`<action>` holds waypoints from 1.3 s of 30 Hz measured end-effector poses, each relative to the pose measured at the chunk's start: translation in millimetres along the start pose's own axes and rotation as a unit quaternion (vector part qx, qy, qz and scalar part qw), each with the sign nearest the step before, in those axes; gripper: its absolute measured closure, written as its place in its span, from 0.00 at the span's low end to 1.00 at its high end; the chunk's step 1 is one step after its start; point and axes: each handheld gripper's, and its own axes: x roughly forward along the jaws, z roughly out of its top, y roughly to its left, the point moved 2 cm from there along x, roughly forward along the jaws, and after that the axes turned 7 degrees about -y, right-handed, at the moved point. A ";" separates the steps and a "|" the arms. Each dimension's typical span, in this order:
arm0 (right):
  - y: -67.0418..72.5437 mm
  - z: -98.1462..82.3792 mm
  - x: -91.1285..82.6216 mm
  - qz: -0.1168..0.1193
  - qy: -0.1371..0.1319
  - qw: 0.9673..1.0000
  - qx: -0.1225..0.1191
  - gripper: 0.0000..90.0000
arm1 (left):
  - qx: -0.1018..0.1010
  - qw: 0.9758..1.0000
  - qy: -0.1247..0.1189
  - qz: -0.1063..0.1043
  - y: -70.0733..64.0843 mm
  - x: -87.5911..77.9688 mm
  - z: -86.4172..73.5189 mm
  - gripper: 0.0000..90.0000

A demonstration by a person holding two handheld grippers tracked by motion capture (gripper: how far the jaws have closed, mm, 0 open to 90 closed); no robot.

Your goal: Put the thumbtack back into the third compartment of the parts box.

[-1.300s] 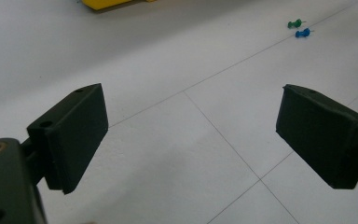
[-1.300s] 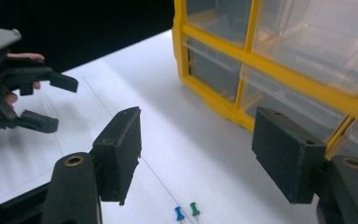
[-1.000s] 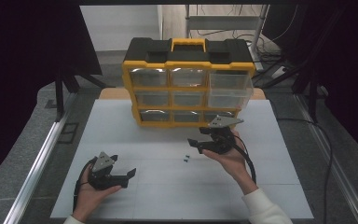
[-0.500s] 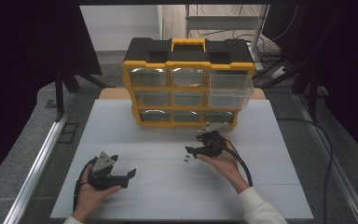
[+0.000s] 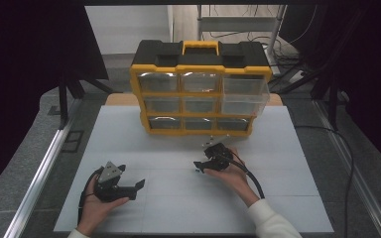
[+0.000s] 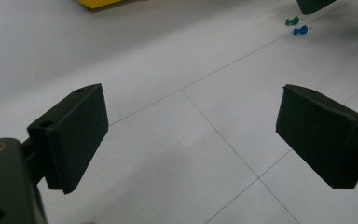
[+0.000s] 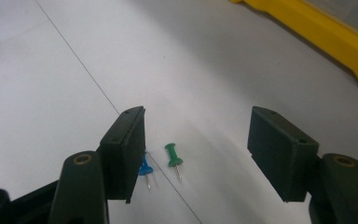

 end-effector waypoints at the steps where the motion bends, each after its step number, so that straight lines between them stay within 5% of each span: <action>1: -0.2 -0.6 2.0 0.000 0.000 1.000 -0.001 0.41 | 0.000 1.000 0.000 0.000 0.1 -0.1 0.0 0.11; 14: 2.4 -7.9 13.3 -0.013 0.026 1.000 -0.009 0.55 | 0.000 1.000 -0.001 -0.001 0.2 -0.4 0.1 0.11; 24: 6.8 -7.4 9.8 -0.007 0.038 0.999 -0.003 0.91 | 0.000 1.000 -0.001 -0.001 -0.1 -0.3 0.1 0.11; 32: 4.8 -7.8 8.9 0.001 0.036 0.999 0.006 0.92 | 0.000 1.000 -0.002 -0.001 0.4 -0.3 0.2 0.11; 39: 3.0 -1.3 -3.4 0.018 0.004 0.999 0.033 0.92 | -0.001 1.000 -0.003 -0.001 1.5 -1.1 0.4 0.11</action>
